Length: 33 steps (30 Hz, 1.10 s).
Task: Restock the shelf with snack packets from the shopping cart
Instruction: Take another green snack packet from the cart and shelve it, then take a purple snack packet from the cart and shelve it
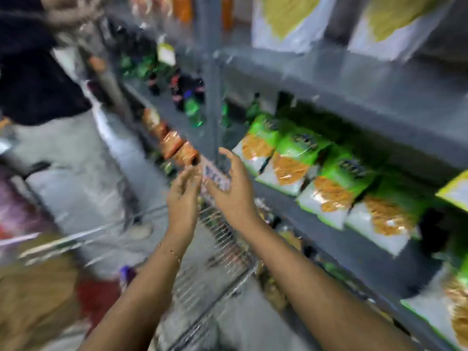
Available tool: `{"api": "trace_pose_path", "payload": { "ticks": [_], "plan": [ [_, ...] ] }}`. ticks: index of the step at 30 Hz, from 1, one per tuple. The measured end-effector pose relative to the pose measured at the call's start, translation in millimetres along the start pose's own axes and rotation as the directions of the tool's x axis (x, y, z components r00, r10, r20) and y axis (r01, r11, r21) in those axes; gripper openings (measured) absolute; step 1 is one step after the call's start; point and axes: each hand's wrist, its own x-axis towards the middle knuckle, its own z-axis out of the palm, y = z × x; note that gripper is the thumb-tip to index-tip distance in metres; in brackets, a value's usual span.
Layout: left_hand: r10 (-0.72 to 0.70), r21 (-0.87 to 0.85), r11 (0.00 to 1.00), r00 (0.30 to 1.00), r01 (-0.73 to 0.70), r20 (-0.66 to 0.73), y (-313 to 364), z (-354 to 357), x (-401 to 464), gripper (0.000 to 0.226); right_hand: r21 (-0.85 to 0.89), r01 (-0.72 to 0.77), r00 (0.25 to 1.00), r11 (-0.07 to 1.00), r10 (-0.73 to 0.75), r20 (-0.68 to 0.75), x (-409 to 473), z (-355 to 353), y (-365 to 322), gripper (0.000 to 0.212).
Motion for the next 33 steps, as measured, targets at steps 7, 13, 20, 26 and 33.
{"api": "trace_pose_path", "payload": {
  "ticks": [7,13,20,26,33],
  "plan": [
    [-0.100,0.496,0.763,0.835,0.414,-0.542,-106,-193,-14,0.047,-0.199,-0.176,0.814,0.964,0.256,0.521,-61,160,122,0.068],
    [-0.482,0.499,0.459,0.678,0.735,-0.555,-187,-263,-37,0.072,-0.415,-0.250,0.546,0.875,0.482,0.686,-110,228,192,0.070],
    [-0.373,0.834,0.270,0.851,0.481,-0.370,-188,-259,-12,0.020,-0.467,-0.242,0.406,0.850,0.526,0.747,-118,229,214,0.082],
    [-0.248,0.951,0.235,0.933,-0.202,0.260,-55,-179,39,0.026,-0.248,-0.412,0.613,0.877,0.468,0.636,-55,126,155,0.085],
    [-0.040,0.807,0.426,0.882,-0.410,0.469,50,-153,46,0.023,0.009,-0.492,0.720,0.871,0.401,0.566,-60,116,125,0.063]
  ]
}}
